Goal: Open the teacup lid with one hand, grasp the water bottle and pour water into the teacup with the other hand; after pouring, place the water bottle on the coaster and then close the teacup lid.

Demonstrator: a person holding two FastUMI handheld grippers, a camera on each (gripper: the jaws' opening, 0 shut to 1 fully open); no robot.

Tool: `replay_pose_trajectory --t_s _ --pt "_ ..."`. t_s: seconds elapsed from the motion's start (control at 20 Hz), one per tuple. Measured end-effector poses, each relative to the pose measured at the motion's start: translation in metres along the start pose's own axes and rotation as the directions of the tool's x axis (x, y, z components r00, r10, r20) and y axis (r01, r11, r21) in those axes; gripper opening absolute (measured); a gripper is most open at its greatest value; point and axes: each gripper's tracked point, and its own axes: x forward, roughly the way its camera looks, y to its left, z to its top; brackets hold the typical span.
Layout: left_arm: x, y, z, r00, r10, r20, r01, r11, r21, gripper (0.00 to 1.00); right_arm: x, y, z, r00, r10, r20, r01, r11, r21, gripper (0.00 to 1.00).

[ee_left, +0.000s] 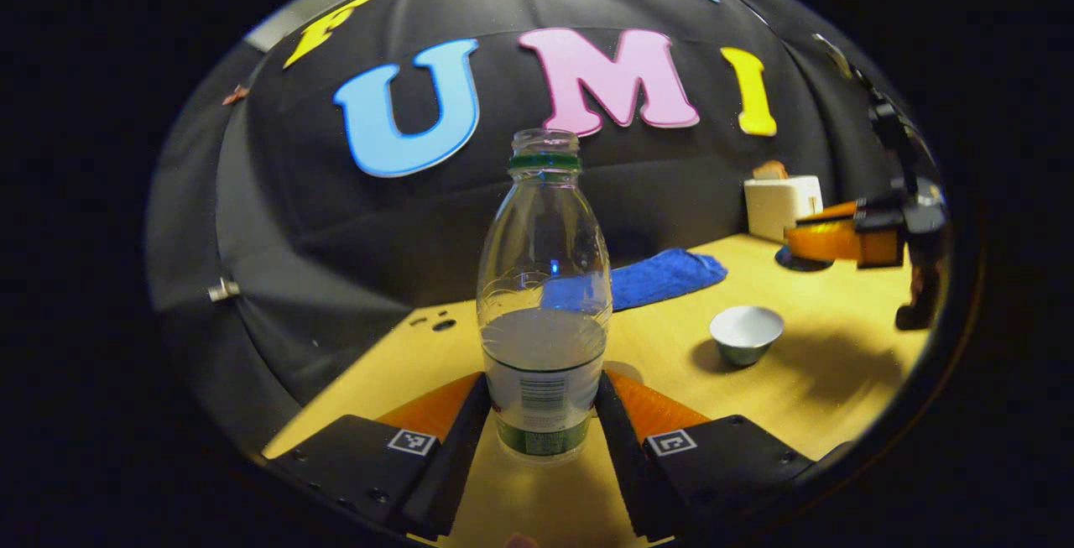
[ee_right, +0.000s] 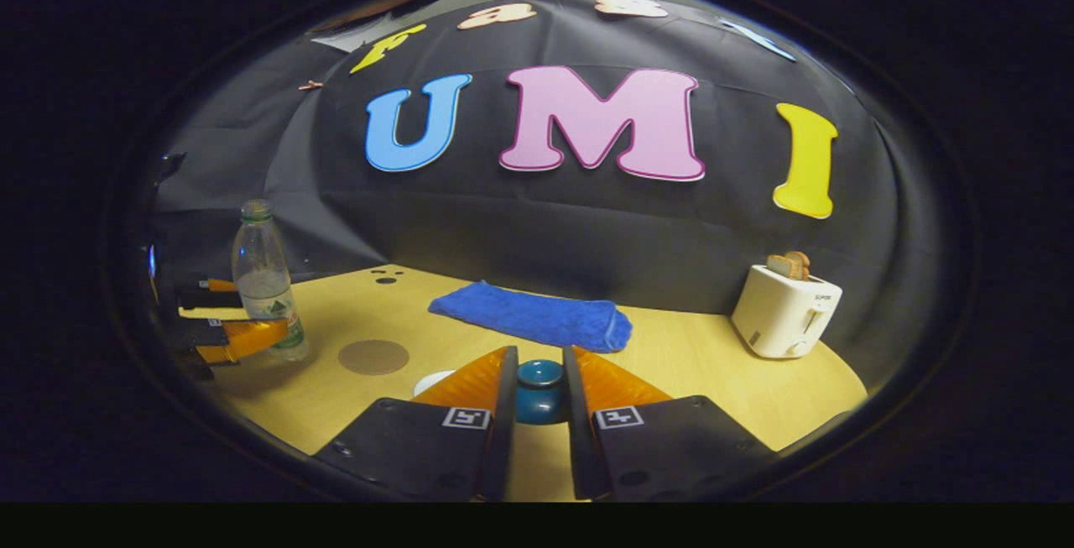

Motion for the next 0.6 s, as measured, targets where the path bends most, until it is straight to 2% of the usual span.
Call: replay_pose_trajectory --t_s 0.05,0.1,0.15,0.35,0.5,0.6 --pt "0.004 0.001 0.002 1.000 0.009 -0.007 -0.008 0.998 0.062 0.76 -0.003 -0.006 0.000 1.000 -0.008 0.001 0.008 1.000 0.000 0.36" --pt "0.007 0.000 0.003 1.000 0.016 -0.012 -0.014 0.993 0.120 0.76 -0.005 -0.013 -0.001 1.000 -0.015 0.001 0.015 1.000 0.001 0.26" --pt "0.011 -0.001 0.006 1.000 0.020 -0.018 -0.017 0.986 0.167 0.76 -0.008 -0.019 -0.002 1.000 -0.023 0.003 0.023 1.000 0.002 0.35" --pt "0.022 -0.013 0.005 0.999 0.011 -0.051 0.006 0.950 0.312 0.76 -0.017 -0.046 -0.003 0.999 -0.050 0.006 0.050 0.999 0.001 0.36" --pt "0.030 -0.025 0.009 0.998 0.020 -0.058 0.008 0.898 0.439 0.76 -0.023 -0.064 -0.005 0.998 -0.061 0.008 0.061 0.998 -0.006 0.35" --pt "0.036 -0.029 0.013 0.998 0.026 -0.059 0.009 0.847 0.531 0.76 -0.026 -0.074 -0.007 0.998 -0.064 0.008 0.064 0.998 -0.007 0.35"
